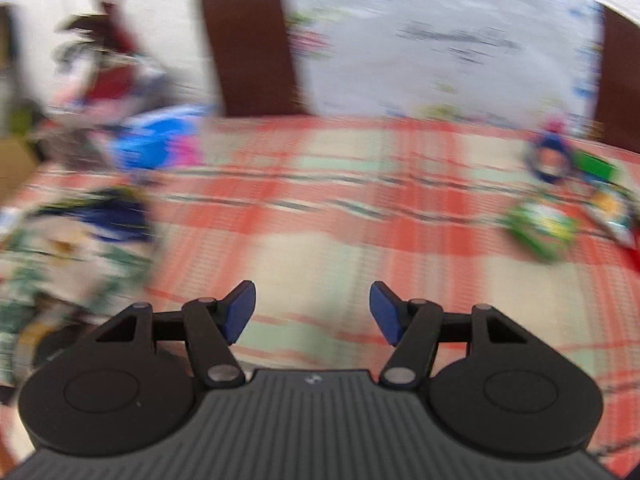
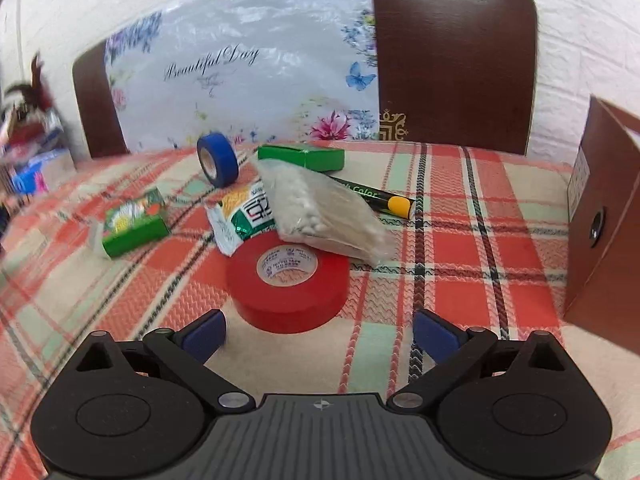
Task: Organize objects
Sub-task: 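Return the right tool to the table and grasp the red tape roll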
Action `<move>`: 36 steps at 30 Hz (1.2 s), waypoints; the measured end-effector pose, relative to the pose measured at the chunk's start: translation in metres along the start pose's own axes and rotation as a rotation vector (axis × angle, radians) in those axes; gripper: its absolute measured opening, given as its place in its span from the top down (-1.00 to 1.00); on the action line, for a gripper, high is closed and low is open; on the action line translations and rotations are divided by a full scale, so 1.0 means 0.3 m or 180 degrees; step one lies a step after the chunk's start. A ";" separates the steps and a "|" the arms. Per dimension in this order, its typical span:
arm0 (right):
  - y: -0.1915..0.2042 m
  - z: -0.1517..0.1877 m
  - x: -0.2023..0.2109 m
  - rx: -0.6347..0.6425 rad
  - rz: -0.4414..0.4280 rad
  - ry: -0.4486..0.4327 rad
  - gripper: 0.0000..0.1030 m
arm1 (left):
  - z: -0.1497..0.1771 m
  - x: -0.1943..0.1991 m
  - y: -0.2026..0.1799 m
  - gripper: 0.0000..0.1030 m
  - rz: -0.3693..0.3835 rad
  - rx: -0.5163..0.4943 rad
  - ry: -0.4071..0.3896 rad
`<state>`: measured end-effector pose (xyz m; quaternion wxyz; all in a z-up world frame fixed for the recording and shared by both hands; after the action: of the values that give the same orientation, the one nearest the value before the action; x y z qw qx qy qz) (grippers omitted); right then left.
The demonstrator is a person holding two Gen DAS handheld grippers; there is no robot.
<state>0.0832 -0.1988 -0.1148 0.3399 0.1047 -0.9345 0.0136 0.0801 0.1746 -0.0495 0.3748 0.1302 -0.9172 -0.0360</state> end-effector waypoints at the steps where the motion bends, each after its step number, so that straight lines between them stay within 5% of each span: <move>1: 0.014 -0.001 -0.007 0.0073 0.0049 0.0020 -0.96 | -0.012 -0.005 0.048 -0.26 -0.0084 0.0094 0.0021; 6: 0.064 -0.044 -0.060 0.0226 0.0113 0.0012 -0.88 | -0.028 0.009 0.111 -0.25 0.0195 0.0401 0.0107; 8: 0.069 -0.064 -0.085 0.0174 0.0055 0.0036 -0.66 | -0.025 0.029 0.048 -0.25 0.0412 0.0328 0.0112; 10: 0.078 -0.070 -0.078 0.0176 0.0071 0.0027 -0.40 | -0.020 0.049 -0.040 -0.25 0.0680 0.0253 0.0124; 18: 0.075 0.102 0.128 0.0356 0.0049 -0.0036 -0.39 | -0.055 0.175 -0.441 -0.25 0.1774 -0.0224 0.0122; 24: -0.024 0.271 0.348 0.0176 0.0386 -0.0073 -0.39 | 0.040 0.270 -0.788 -0.25 0.2467 -0.0796 0.0395; 30: -0.076 0.342 0.435 0.0101 0.0568 -0.0093 -0.57 | 0.198 0.306 -1.021 -0.23 0.2644 -0.1344 0.0783; 36: -0.098 0.339 0.412 0.0086 0.0442 -0.0076 -0.43 | 0.251 0.297 -1.092 -0.01 0.2641 -0.1343 0.1013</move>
<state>-0.0676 -0.2603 -0.1155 0.3255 0.0444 -0.9432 0.0484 0.0361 -0.1670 -0.0967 0.5113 -0.3210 -0.7958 -0.0483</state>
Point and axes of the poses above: each gripper's, at about its wrist camera, not at the fingertips, and x roughly against the way its jaws point, y to its left, z to its underside, the point moved 4 cm from there along -x, roughly the way its jaws point, and after that the axes turned 3 degrees about y, right-handed, at the moved point
